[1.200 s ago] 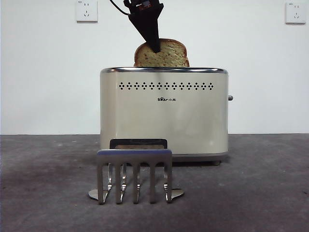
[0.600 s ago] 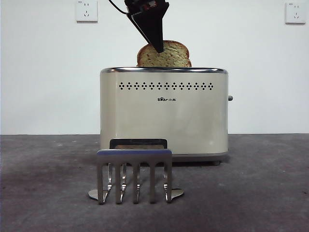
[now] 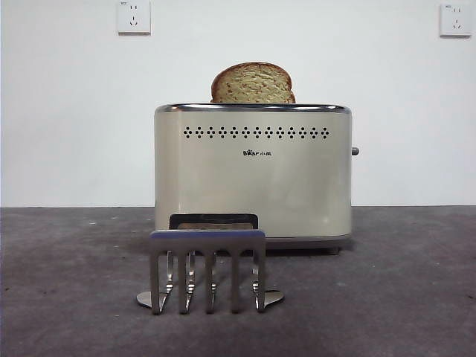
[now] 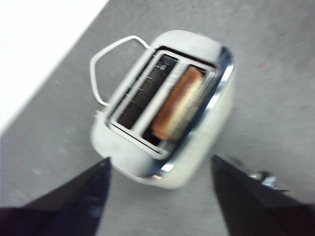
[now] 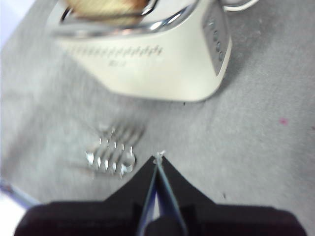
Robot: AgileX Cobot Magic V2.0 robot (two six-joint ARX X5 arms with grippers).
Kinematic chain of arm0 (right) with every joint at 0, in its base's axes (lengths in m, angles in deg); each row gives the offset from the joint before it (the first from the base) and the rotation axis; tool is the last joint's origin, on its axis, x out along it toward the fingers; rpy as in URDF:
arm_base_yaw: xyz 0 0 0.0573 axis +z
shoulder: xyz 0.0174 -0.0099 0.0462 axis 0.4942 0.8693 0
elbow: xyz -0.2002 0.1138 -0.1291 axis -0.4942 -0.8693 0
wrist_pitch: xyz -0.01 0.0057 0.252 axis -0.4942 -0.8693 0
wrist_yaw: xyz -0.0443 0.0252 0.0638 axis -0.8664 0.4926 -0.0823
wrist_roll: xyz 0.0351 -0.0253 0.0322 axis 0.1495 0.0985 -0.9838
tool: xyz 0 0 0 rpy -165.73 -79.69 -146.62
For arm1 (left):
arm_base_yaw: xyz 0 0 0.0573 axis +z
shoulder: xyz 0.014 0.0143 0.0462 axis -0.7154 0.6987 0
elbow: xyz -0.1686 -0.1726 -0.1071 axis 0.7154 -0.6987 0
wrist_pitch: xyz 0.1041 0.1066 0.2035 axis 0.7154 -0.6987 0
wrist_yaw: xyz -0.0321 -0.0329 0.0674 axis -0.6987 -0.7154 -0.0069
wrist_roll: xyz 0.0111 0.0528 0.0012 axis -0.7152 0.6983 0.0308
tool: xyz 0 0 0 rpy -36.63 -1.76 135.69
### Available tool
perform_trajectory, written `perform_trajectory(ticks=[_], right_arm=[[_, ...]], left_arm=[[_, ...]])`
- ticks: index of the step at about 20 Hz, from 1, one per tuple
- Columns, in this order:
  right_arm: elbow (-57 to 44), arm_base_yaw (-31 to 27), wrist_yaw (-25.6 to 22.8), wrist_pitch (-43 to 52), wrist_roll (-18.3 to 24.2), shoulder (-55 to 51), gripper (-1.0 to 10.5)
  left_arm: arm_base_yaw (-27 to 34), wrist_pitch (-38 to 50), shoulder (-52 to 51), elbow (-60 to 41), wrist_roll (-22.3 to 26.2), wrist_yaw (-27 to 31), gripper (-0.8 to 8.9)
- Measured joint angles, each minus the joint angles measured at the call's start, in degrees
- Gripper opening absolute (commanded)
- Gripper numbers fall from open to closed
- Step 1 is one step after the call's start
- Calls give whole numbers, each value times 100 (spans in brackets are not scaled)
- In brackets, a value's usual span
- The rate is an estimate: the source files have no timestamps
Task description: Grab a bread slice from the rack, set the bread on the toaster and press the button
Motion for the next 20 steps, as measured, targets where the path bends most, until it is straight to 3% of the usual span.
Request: perform_trajectory(ticks=[1,3,7,13,20], right_arm=[[0,0,31,278,-188,280,-3],[0,0,280,837,-498,802,-4],[339,0,905,1687,-957,1967,-7],[2247,-50,1001,1545,-1056,3880,-8],[3866,-120,1298,1078,-1058,5864,-8]], left_arm=[[-2,-118,-142,0,-337,-144,-8],[-2,-140,-385,0,-820,-256,-8],[-2,-142,-649,0,-1320,-289,-8],[-83,-140,-1117,-356,-1517,-688,-8],[-127,-168,-2396,-2487,-1827,-424,-8]])
